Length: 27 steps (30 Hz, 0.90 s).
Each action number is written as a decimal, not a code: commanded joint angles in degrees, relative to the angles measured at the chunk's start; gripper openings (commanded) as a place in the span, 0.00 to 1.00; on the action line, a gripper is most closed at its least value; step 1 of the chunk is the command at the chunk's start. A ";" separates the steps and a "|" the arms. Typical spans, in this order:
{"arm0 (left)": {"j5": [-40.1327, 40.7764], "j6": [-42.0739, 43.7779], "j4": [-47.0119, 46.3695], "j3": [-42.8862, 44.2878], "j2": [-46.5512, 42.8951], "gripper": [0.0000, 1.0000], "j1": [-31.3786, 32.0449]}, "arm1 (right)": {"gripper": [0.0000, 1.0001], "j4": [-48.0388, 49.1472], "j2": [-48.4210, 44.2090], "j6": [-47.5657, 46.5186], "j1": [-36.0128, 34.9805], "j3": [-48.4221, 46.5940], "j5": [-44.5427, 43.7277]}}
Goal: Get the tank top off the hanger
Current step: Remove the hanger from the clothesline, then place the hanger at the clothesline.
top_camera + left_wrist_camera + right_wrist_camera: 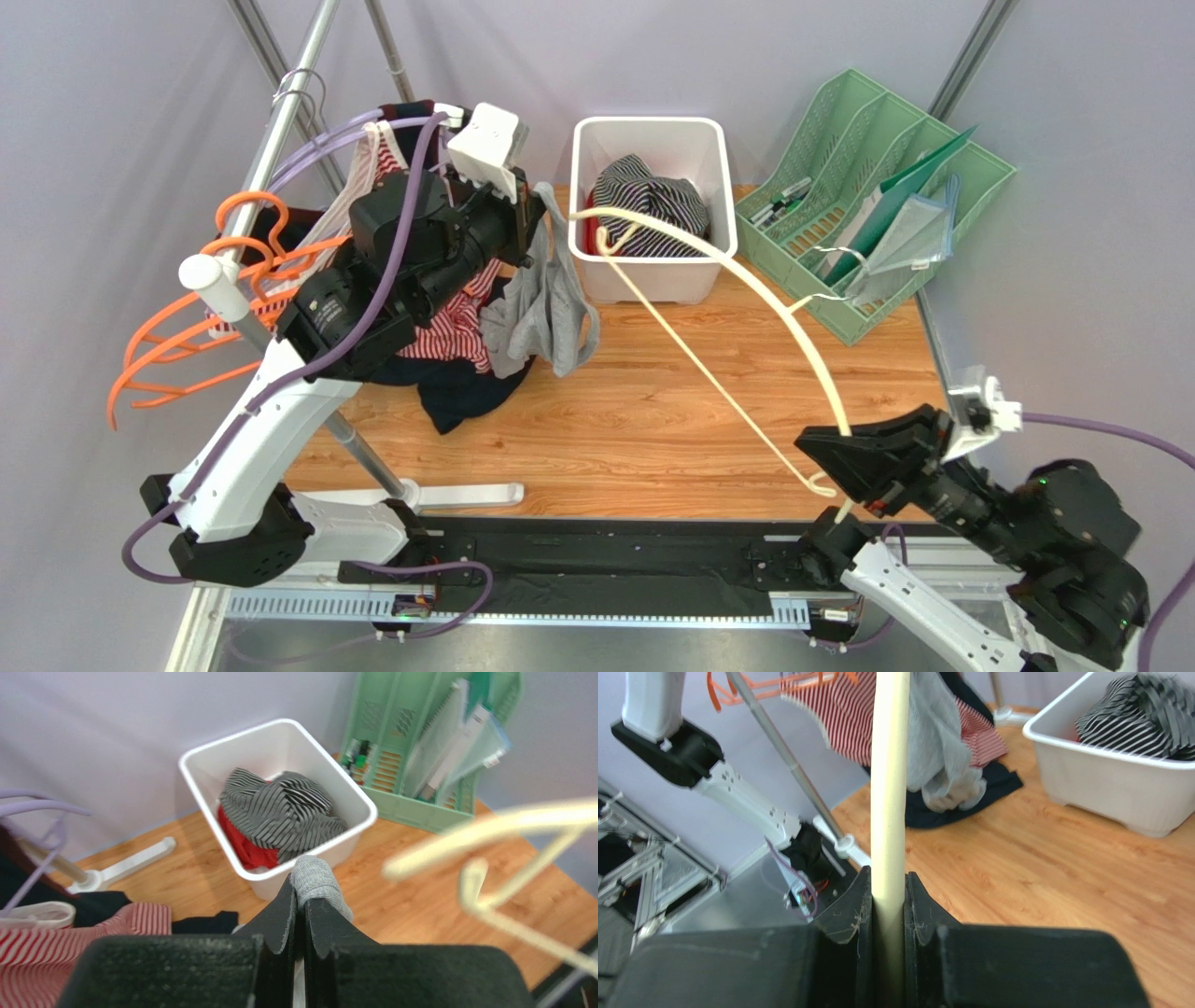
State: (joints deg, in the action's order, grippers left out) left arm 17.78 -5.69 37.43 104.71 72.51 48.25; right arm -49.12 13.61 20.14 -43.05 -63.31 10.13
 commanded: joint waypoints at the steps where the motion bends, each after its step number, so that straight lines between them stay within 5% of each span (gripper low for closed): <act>1: -13.88 -0.89 -1.31 -2.39 -1.84 0.00 0.00 | 0.00 0.78 -1.56 0.78 -0.02 -4.89 -9.06; 6: -31.63 -6.34 -1.31 -7.22 -5.70 0.00 0.09 | 0.00 0.34 3.26 1.74 -0.02 -6.56 -20.31; 13: -52.21 -8.98 -2.53 -17.59 -12.74 0.00 0.09 | 0.00 -2.55 19.33 -4.22 0.07 -14.81 -19.89; 17: -61.45 -8.46 -4.47 -25.76 -18.53 0.00 0.09 | 0.00 -4.58 27.43 -13.27 0.07 -18.78 -7.47; 27: -65.94 -9.07 -4.56 -42.28 -33.47 0.00 0.09 | 0.00 -1.33 40.08 -25.93 0.15 -18.95 11.40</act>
State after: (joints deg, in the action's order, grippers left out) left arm -42.72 -13.67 35.38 66.08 42.94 48.25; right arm -54.15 49.30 2.07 -42.98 -78.94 11.42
